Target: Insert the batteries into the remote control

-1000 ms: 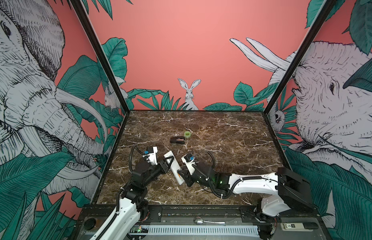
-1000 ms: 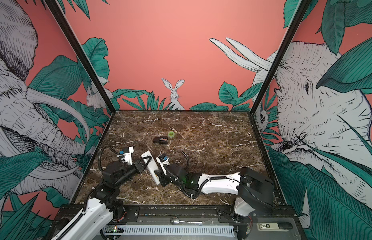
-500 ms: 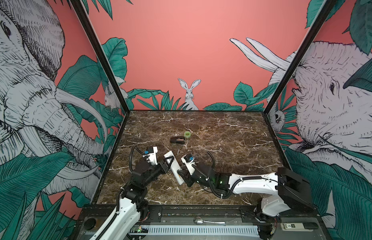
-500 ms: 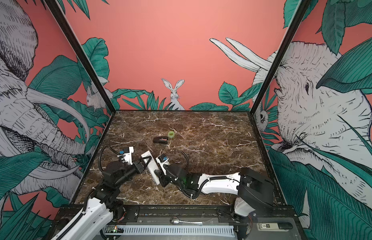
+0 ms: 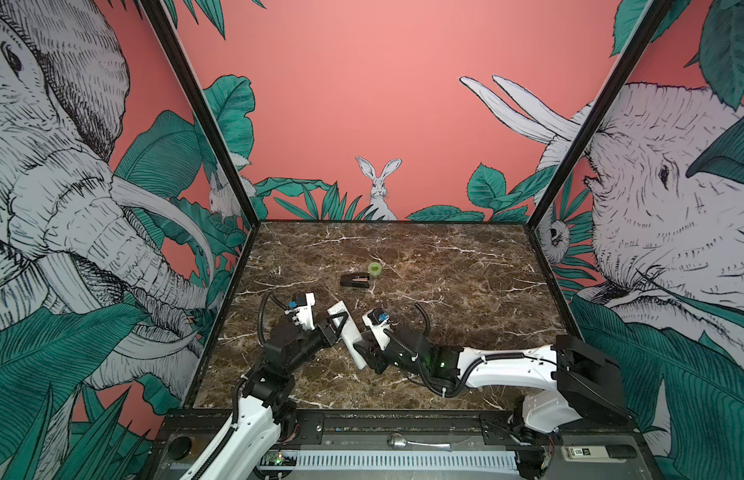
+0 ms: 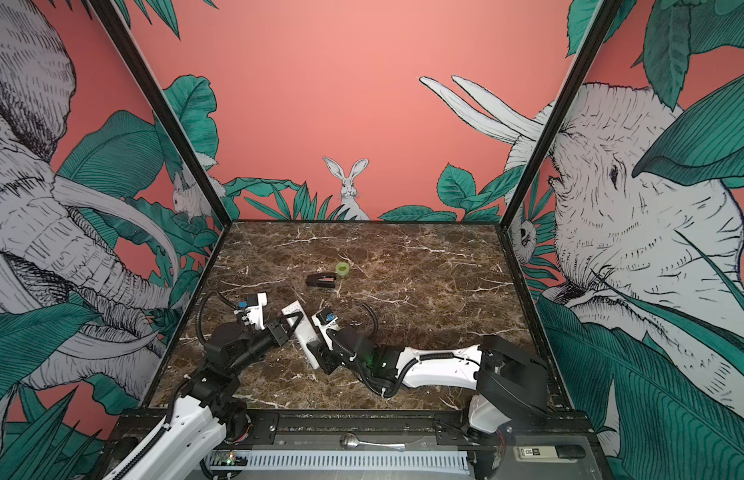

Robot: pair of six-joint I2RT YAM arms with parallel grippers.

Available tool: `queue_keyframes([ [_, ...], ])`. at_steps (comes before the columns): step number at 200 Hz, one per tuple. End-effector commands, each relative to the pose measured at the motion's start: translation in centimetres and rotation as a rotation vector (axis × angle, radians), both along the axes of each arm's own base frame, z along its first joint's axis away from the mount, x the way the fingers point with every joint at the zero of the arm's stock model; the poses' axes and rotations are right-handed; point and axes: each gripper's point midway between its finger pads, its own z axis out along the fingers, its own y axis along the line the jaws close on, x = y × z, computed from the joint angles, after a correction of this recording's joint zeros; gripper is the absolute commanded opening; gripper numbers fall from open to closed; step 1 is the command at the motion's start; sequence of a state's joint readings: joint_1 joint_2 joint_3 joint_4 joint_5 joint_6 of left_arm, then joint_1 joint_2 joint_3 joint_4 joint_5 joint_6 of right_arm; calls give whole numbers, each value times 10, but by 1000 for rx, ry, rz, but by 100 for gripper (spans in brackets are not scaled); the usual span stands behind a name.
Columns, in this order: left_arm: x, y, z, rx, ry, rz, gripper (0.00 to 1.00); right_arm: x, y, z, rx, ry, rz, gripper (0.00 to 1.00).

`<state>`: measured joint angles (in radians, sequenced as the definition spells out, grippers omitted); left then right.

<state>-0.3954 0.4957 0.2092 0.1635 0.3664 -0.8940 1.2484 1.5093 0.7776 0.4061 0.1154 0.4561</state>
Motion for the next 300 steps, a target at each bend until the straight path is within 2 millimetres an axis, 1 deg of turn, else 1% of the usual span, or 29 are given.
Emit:
queue_keyframes([
  [1,1,0,22,-32,-61,0,0,-4,-2,22,37,-36,18,47],
  [23,1,0,21,-29,-60,-3,0,-10,-2,32,32,-47,55,52],
  [40,1,0,19,-28,-56,-7,0,-17,0,38,20,-54,106,52],
  [56,0,-1,18,-28,-55,-10,0,-20,-3,41,9,-61,127,52],
  [81,-2,-2,18,-25,-60,-26,0,-21,-12,38,-48,-72,130,52],
  [117,-8,-12,25,-28,-81,-98,0,-19,-23,35,-99,-58,137,52],
  [140,-11,-14,29,-35,-94,-119,0,-18,-30,29,-119,-42,133,51],
  [178,-13,-15,33,-36,-110,-129,0,-13,-33,23,-135,-26,117,51],
  [205,-13,-16,33,-37,-111,-134,0,-2,-35,20,-118,-12,65,51],
  [216,-13,-15,34,-35,-115,-135,0,0,-35,20,-94,-6,57,51],
  [238,-14,-16,35,-29,-118,-137,0,-1,-29,21,-79,4,77,52],
  [268,-14,-16,35,-25,-119,-139,0,-3,-20,16,-83,18,103,52],
  [300,-14,-15,36,-19,-121,-140,0,-1,-18,13,-91,16,102,53],
])
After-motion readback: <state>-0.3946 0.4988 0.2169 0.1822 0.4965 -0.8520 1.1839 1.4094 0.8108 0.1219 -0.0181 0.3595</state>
